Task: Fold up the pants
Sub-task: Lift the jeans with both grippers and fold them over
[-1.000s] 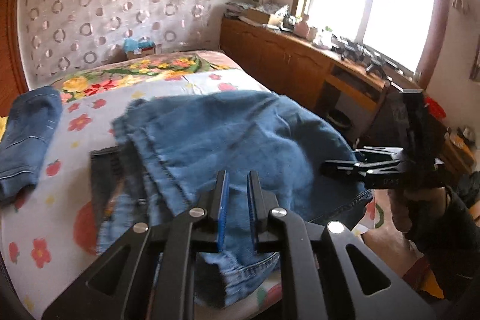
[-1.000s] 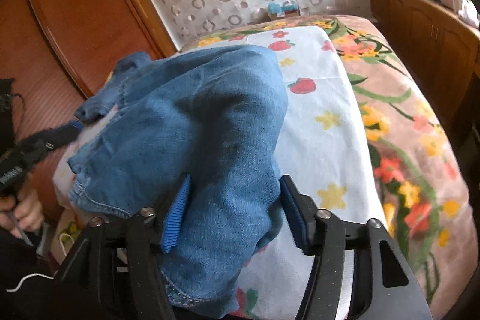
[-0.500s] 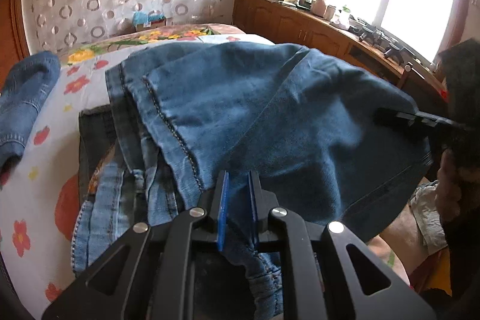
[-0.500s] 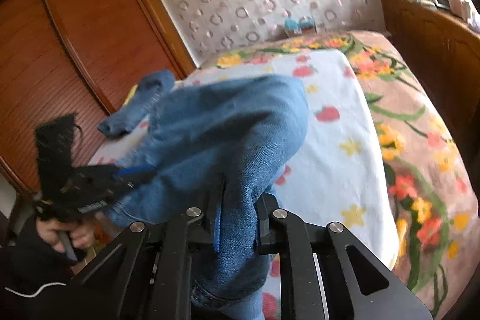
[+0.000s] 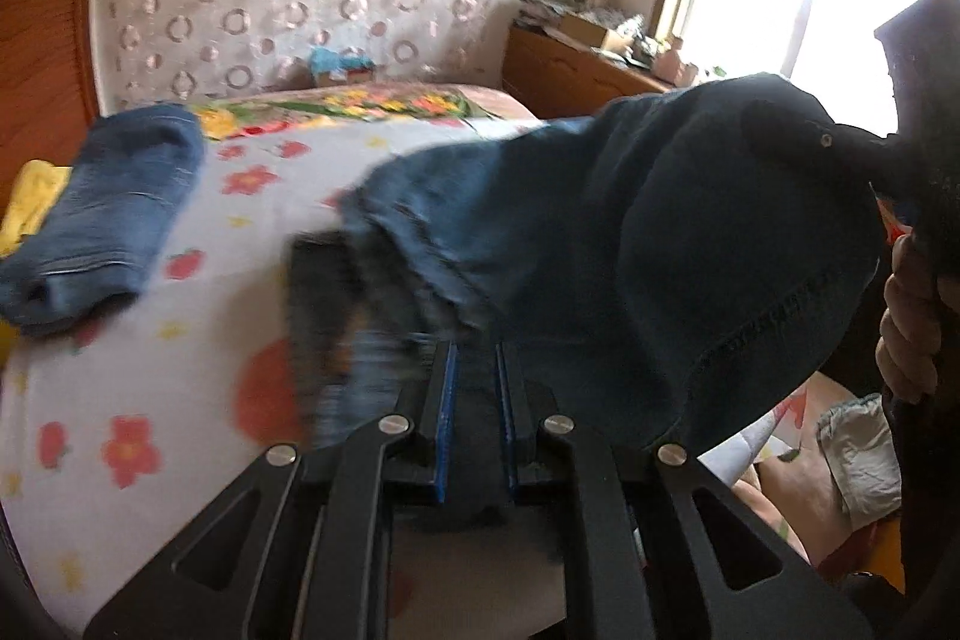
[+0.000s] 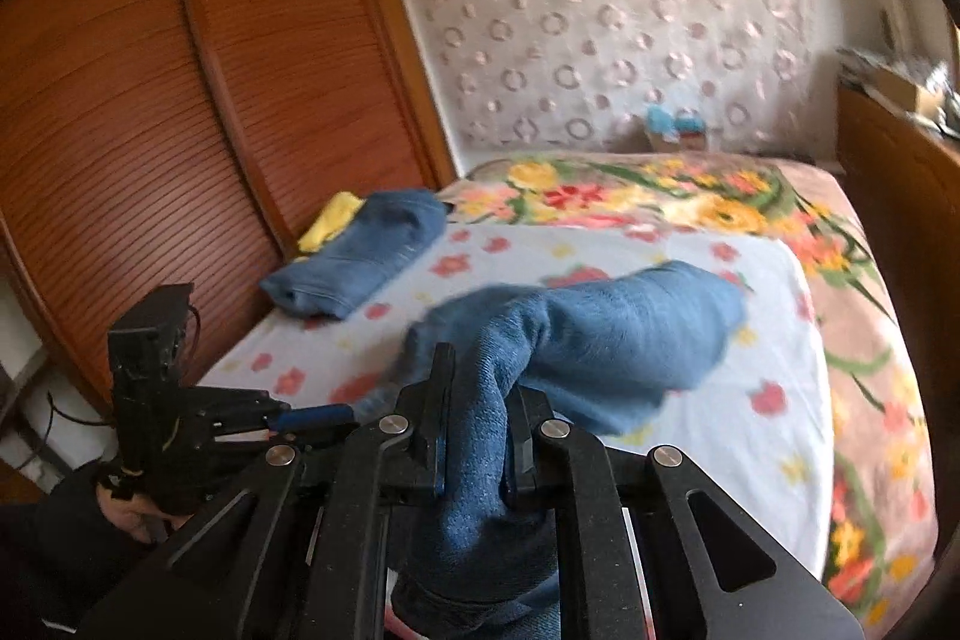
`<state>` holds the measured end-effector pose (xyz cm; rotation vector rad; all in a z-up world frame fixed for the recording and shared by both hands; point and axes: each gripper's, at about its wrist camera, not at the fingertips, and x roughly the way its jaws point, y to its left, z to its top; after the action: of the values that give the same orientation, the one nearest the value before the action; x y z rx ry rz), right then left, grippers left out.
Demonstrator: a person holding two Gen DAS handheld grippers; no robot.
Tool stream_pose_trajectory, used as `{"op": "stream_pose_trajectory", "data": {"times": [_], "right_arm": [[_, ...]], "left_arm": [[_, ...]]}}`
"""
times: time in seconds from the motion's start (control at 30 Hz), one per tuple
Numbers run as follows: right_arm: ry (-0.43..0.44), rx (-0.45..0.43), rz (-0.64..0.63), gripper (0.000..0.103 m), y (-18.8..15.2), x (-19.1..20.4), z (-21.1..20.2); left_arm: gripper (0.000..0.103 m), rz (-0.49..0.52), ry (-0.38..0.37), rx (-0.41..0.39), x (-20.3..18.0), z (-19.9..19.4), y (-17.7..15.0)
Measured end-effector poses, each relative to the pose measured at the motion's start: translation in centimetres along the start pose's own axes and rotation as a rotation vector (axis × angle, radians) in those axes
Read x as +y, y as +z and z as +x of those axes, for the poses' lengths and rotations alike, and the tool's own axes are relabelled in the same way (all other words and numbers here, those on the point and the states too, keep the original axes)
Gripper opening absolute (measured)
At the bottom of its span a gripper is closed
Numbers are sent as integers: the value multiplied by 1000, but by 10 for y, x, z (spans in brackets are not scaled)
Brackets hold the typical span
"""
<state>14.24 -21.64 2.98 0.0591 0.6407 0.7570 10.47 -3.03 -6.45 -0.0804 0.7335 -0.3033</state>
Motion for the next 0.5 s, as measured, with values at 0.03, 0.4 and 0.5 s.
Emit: {"op": "stream_pose_trajectory", "data": {"times": [0.03, 0.4, 0.5], "right_arm": [[8, 2, -17, 10, 4, 9, 7], [111, 82, -90, 9, 10, 71, 82], [148, 137, -118, 9, -1, 94, 109]], "left_arm": [[11, -8, 10, -12, 7, -7, 0], [11, -75, 95, -87, 62, -58, -9], [11, -105, 113, -106, 76, -69, -13]]}}
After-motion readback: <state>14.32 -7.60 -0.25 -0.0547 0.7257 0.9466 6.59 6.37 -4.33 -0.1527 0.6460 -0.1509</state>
